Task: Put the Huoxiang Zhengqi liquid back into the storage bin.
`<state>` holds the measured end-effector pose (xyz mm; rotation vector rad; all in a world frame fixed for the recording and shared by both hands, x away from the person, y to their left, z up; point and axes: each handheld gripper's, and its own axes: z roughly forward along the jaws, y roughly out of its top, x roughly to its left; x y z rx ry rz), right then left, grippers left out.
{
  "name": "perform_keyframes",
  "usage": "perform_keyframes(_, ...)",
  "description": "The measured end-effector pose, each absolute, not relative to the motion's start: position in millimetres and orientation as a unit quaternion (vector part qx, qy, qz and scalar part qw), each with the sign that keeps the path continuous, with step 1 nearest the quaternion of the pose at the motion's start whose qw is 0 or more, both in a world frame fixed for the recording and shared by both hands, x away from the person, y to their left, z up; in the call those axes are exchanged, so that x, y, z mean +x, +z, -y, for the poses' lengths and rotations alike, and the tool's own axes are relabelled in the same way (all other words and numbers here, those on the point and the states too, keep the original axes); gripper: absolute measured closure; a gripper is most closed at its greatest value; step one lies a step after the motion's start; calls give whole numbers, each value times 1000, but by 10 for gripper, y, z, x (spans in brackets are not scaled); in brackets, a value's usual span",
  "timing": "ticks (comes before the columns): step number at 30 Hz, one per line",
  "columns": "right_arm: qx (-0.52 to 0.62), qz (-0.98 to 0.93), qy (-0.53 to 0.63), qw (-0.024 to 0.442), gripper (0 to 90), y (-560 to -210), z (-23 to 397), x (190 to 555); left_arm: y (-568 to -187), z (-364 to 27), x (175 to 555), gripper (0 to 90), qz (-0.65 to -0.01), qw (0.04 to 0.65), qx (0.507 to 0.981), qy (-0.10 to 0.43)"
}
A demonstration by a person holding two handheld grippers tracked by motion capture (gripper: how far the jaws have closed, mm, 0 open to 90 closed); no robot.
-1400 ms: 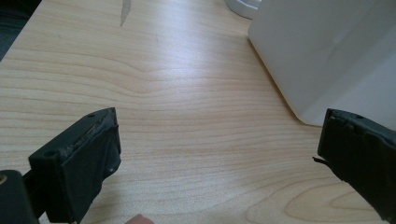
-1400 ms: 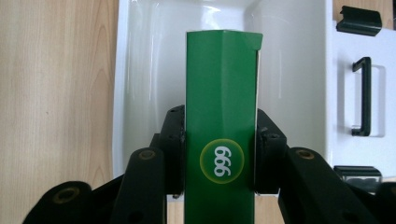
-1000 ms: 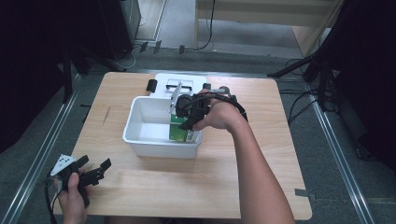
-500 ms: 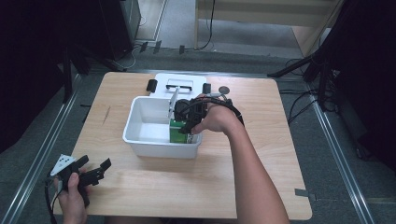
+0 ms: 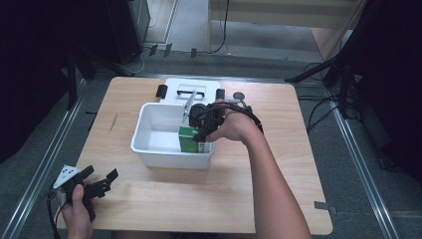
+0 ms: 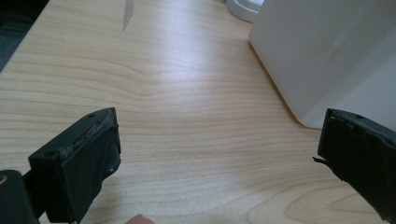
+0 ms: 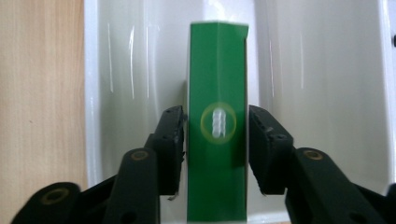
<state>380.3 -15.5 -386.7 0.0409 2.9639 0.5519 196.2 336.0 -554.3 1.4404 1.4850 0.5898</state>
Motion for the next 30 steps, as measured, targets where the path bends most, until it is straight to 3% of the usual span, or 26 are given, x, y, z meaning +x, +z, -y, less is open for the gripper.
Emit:
perform_keyframes(3, 31, -979, 191, 63, 455, -3813, 190, 3773, -5540, -3359, 1948, 0, -602, 479, 588, 249)
perform_keyframes(13, 119, -957, 251, 80, 314, -3628, 391, 3714, -5540, -3359, 1946, 0, -604, 481, 584, 251)
perform_keyframes(30, 272, -890, 333, 150, 233, -3716, 989, 3582, -5541, -3364, 1947, 0, -604, 479, 585, 250)
